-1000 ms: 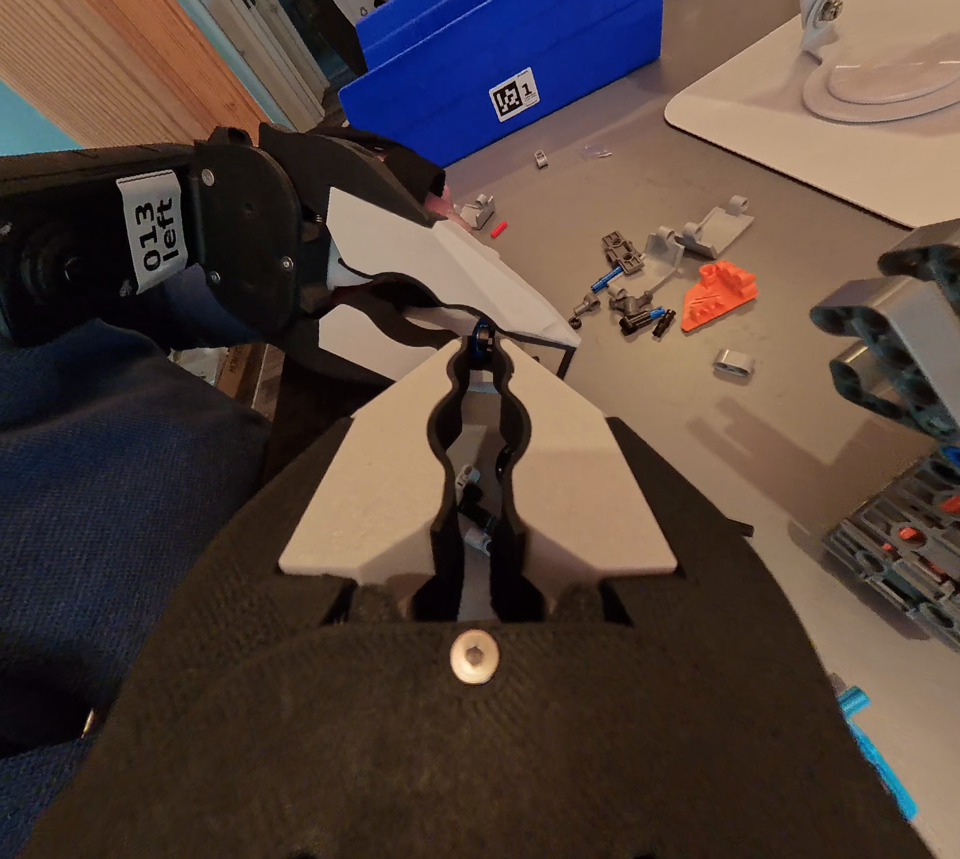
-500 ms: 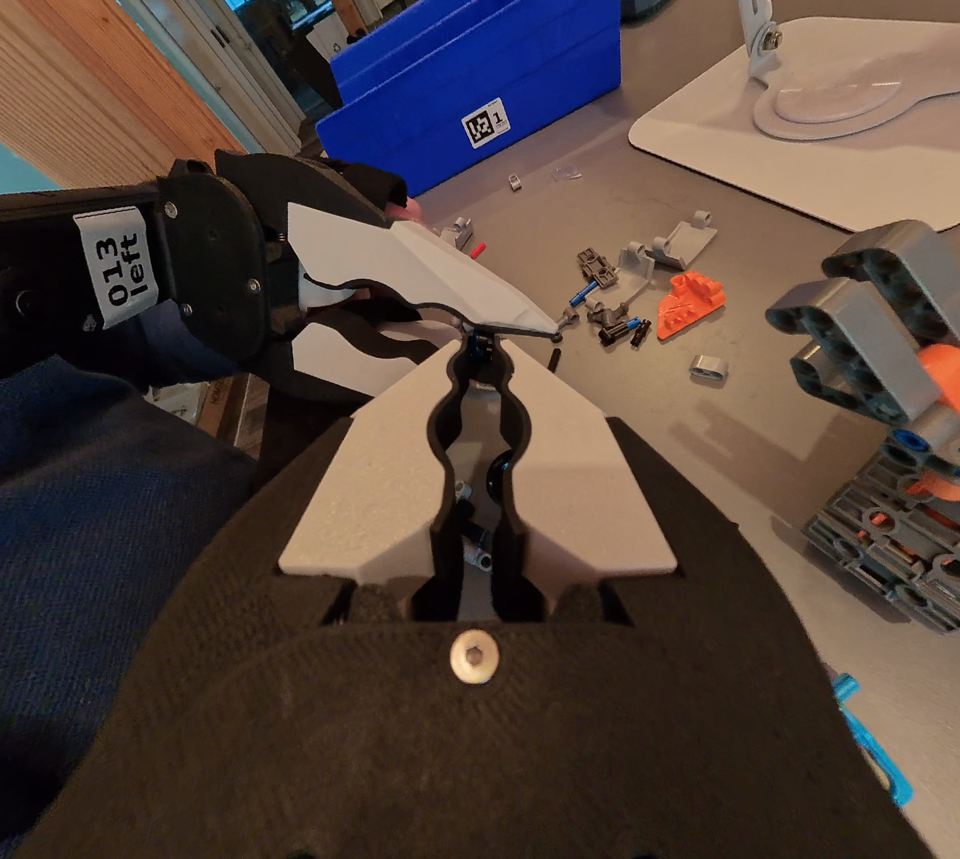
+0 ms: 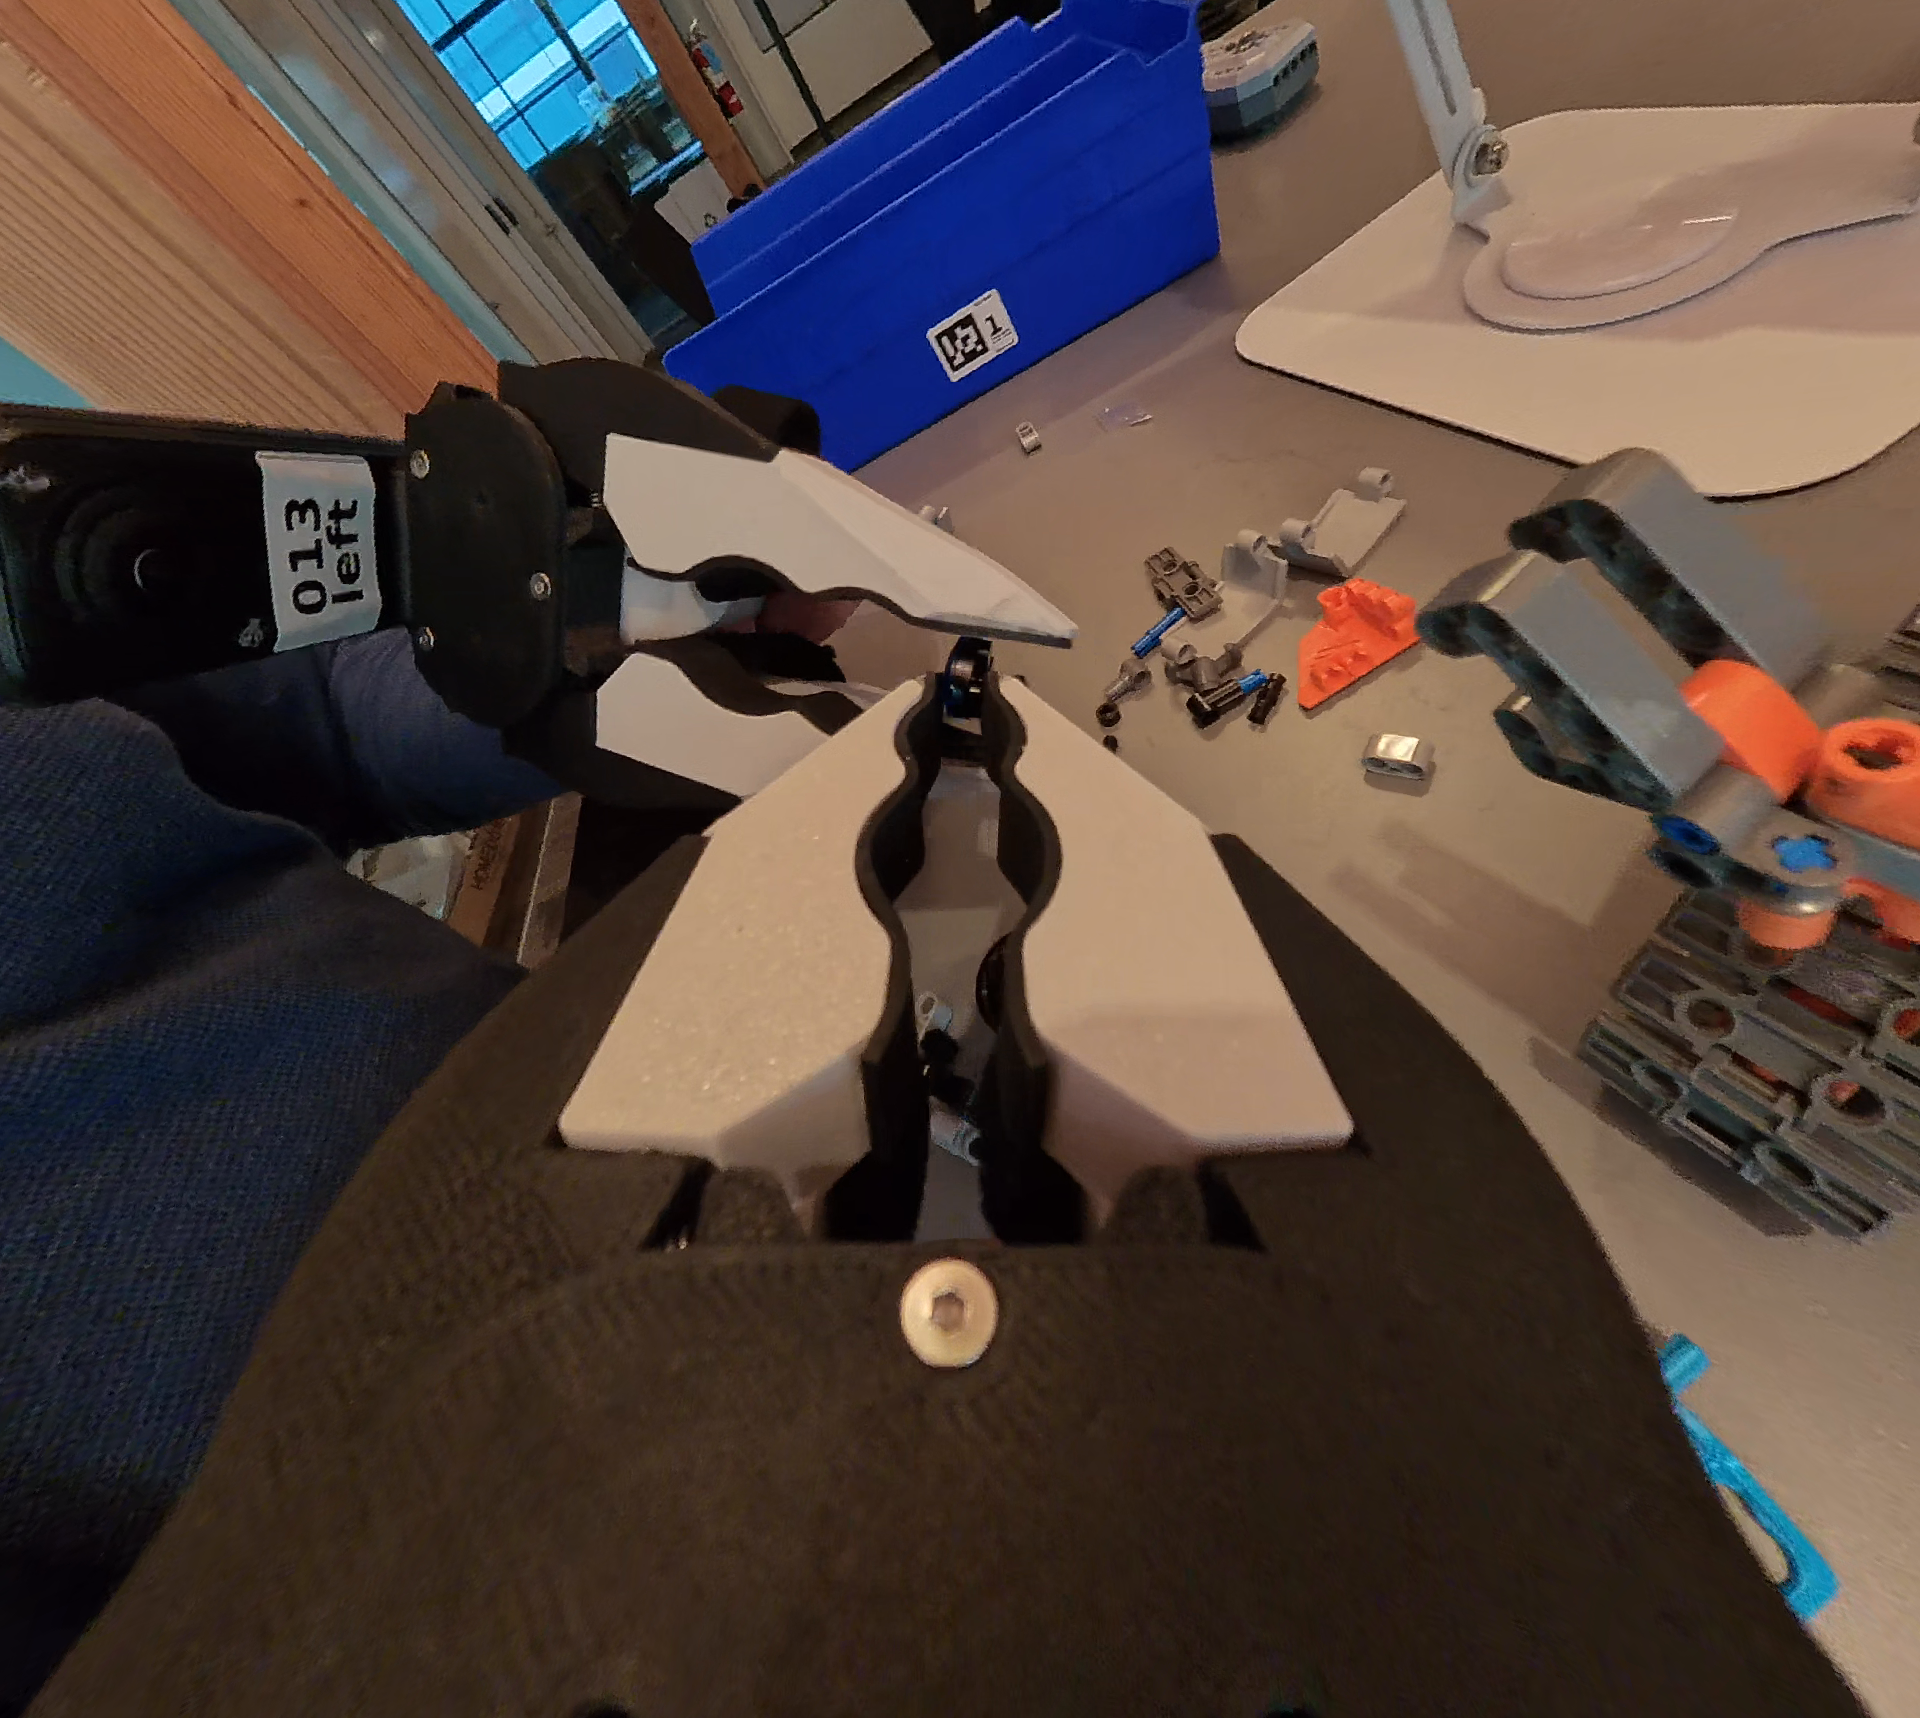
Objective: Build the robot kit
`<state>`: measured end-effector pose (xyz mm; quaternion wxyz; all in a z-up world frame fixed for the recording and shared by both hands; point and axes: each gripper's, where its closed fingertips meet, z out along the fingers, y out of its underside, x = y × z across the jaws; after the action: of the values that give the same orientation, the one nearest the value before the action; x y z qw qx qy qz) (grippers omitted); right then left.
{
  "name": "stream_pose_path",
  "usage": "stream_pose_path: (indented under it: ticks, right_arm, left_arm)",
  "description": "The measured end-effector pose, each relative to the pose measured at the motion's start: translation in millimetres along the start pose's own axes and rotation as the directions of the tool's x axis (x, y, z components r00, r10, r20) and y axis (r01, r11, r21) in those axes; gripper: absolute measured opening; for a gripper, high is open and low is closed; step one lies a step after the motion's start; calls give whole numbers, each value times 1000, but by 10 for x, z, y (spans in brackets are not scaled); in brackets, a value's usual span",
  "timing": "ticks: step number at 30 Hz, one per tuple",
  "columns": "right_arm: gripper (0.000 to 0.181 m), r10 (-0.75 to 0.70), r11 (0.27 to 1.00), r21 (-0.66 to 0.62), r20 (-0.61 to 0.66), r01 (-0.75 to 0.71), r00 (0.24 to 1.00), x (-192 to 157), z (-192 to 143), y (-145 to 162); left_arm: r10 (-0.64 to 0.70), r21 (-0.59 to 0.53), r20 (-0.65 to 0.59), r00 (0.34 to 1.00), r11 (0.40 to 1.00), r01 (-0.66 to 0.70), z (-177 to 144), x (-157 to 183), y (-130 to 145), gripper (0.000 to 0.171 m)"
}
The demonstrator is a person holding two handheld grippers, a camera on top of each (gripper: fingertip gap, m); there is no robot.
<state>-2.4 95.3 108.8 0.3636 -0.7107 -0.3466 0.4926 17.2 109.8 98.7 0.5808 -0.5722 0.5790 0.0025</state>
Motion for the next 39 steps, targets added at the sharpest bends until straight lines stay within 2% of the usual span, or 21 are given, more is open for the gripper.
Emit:
stream_pose_path:
  ticks: [11, 13, 18, 26, 39]
  right_arm:
    - [5, -6, 1000, 18, -16, 6, 1000, 43, -28, -28]
    - [13, -2, 999, 35, -18, 3, 1000, 57, -49, -59]
    - [15, -49, 996, 66, -54, 53, 997, 110, -169, -144]
    - [10, -119, 988, 92, -93, 128, 988, 193, -376, -215]
    - [9, -214, 970, 79, -157, 228, 964, 309, -621, -204]
  left_arm:
    - [-10, -18, 7, 1000, 1000, 10, 1, -32, 51, 13]
    - [-30, -11, 3, 1000, 999, 30, 1, -42, 54, 13]
    - [-126, 8, -15, 992, 992, 126, -7, -102, 84, 13]
    - [-250, 29, -27, 968, 968, 250, -44, -227, 160, 13]
    - [-326, 18, 32, 945, 945, 326, -288, -372, 340, 12]
